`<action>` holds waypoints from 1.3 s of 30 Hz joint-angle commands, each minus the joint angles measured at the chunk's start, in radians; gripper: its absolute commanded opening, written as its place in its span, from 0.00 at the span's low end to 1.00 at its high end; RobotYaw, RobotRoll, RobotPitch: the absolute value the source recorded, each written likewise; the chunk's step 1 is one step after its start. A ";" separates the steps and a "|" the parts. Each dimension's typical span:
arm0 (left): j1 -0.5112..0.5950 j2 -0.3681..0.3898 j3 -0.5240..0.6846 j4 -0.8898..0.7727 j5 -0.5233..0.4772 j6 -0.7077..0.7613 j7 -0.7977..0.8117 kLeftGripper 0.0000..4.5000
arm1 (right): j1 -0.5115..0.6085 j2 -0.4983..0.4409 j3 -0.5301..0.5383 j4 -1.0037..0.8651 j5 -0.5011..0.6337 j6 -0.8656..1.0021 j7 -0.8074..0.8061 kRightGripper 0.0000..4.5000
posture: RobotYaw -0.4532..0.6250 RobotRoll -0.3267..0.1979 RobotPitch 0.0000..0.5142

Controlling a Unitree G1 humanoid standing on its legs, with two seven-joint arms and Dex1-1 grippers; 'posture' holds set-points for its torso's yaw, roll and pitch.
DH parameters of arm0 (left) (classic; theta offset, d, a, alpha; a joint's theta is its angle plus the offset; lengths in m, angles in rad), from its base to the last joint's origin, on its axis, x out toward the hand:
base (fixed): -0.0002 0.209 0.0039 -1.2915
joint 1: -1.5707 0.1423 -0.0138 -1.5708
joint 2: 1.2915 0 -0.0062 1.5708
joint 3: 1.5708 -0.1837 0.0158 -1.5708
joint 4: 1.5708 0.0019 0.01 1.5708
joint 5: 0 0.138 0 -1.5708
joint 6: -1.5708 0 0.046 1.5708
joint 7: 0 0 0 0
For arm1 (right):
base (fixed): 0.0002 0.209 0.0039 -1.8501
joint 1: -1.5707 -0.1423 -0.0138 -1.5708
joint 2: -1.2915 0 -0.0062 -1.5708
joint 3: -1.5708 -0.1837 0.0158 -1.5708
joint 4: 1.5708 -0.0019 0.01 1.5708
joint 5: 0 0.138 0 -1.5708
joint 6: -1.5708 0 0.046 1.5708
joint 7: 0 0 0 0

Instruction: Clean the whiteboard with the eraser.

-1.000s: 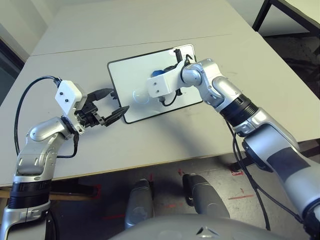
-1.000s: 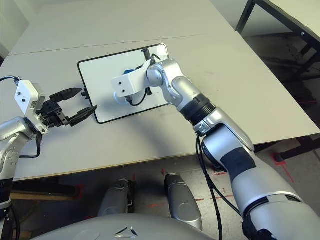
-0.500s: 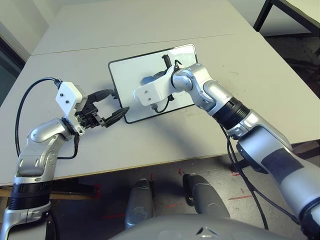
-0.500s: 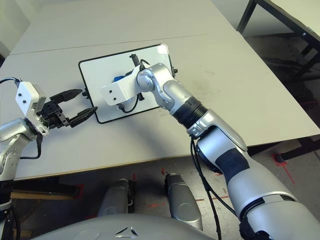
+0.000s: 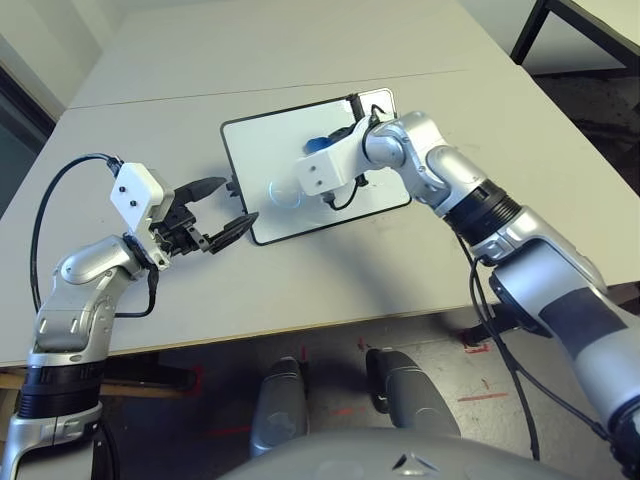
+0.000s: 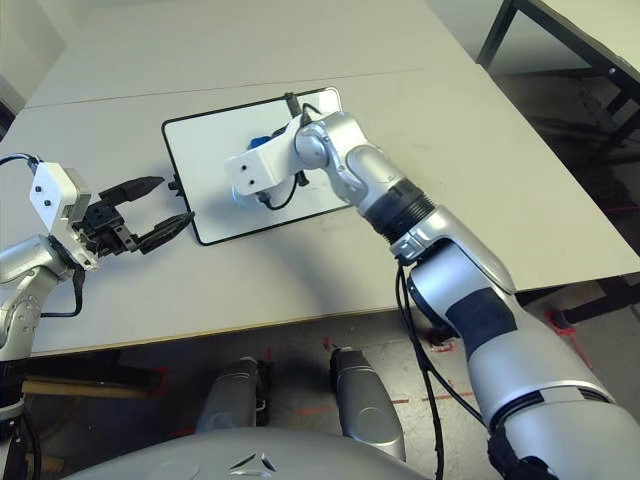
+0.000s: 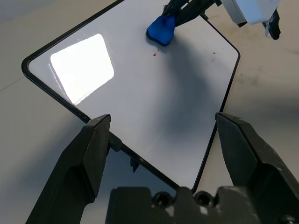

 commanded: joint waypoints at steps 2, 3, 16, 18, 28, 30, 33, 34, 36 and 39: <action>-0.005 -0.002 -0.005 0.017 0.011 -0.007 -0.008 1.00 | 0.032 -0.041 0.021 0.027 -0.024 -0.001 0.023 0.02 | 0.42 0.62 0.22; -0.005 -0.001 -0.005 0.017 0.011 -0.007 -0.008 1.00 | 0.034 -0.046 0.020 0.027 -0.025 -0.002 0.023 0.02 | 0.42 0.62 0.23; -0.009 0.002 -0.007 0.000 0.008 0.010 -0.003 1.00 | 0.048 0.013 0.034 -0.061 -0.026 0.034 0.070 0.02 | 0.42 0.62 0.24; -0.007 0.002 -0.006 -0.004 0.007 0.013 -0.001 1.00 | 0.052 0.028 0.035 -0.070 -0.027 0.037 0.075 0.02 | 0.42 0.62 0.24; 0.015 -0.002 0.002 -0.043 0.002 0.035 0.020 1.00 | 0.034 0.097 0.039 -0.072 -0.029 0.035 0.069 0.02 | 0.44 0.62 0.25; 0.017 -0.002 0.002 -0.047 0.000 0.038 0.023 1.00 | 0.022 0.112 0.040 -0.059 -0.028 0.033 0.062 0.02 | 0.44 0.62 0.25; 0.020 -0.004 0.002 -0.055 -0.001 0.043 0.028 1.00 | 0.010 0.134 0.041 -0.037 -0.027 0.026 0.048 0.02 | 0.44 0.62 0.25; 0.020 -0.004 0.002 -0.056 -0.001 0.044 0.029 1.00 | 0.008 0.138 0.041 -0.031 -0.026 0.023 0.044 0.02 | 0.44 0.62 0.25; 0.020 -0.005 0.001 -0.060 -0.002 0.046 0.031 1.00 | 0.006 0.144 0.043 -0.014 -0.027 0.016 0.034 0.02 | 0.44 0.62 0.25; 0.019 -0.007 0.000 -0.063 -0.001 0.049 0.033 1.00 | 0.004 0.139 0.047 0.010 -0.032 0.004 0.027 0.02 | 0.44 0.62 0.25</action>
